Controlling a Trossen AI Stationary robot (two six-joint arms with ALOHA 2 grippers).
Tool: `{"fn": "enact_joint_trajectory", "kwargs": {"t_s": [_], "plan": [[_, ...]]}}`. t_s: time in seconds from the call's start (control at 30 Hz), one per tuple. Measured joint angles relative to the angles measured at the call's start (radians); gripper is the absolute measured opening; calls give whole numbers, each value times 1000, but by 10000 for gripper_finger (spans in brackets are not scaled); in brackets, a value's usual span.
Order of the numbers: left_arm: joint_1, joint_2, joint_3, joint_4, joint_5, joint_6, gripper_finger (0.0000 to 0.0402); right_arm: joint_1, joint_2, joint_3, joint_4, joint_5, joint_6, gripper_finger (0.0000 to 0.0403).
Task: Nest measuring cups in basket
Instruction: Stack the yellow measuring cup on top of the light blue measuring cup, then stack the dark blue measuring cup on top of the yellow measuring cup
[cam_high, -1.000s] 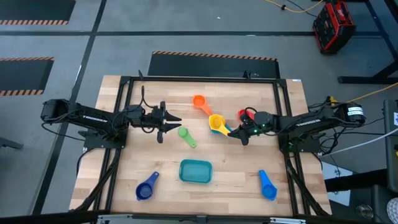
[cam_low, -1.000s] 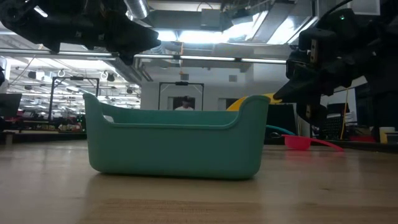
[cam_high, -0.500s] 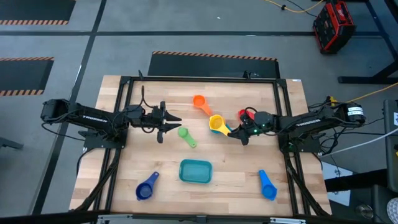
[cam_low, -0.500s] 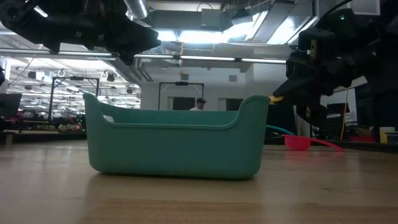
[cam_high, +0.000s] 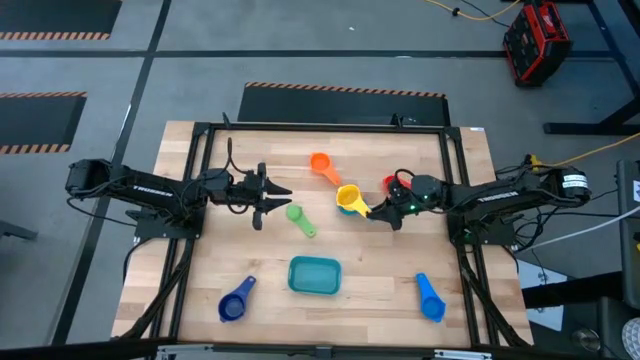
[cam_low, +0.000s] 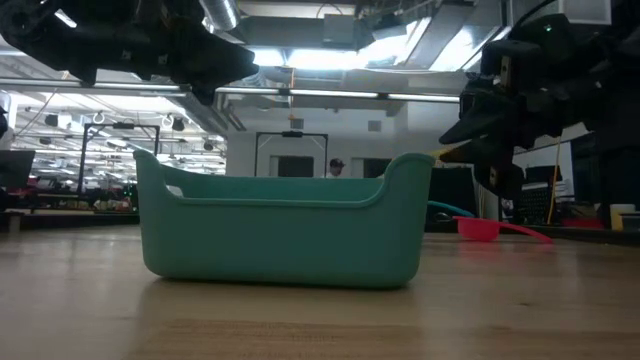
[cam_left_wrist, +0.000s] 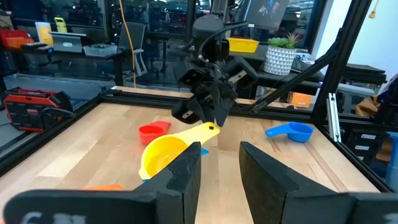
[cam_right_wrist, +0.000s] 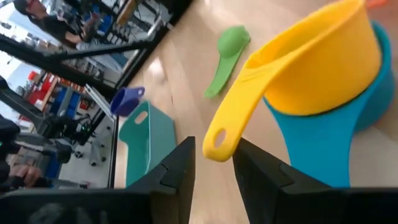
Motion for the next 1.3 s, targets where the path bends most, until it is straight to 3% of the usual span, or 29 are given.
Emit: {"fn": "enact_joint_trajectory", "kwargs": {"t_s": [0.5,0.7,0.97,1.13,1.3], "plan": [[0,0,0,0,0,0,103,-105,-138,0,-270,13,-3,111],[0,0,0,0,0,0,103,-126,-189,0,-268,93,-60,111],[0,0,0,0,0,0,103,-121,-219,33,-203,77,-109,111],[0,0,0,23,6,-106,103,-119,-219,41,-179,78,-113,111],[0,0,5,27,109,-241,103,-119,-219,41,-179,78,-162,111]]}}
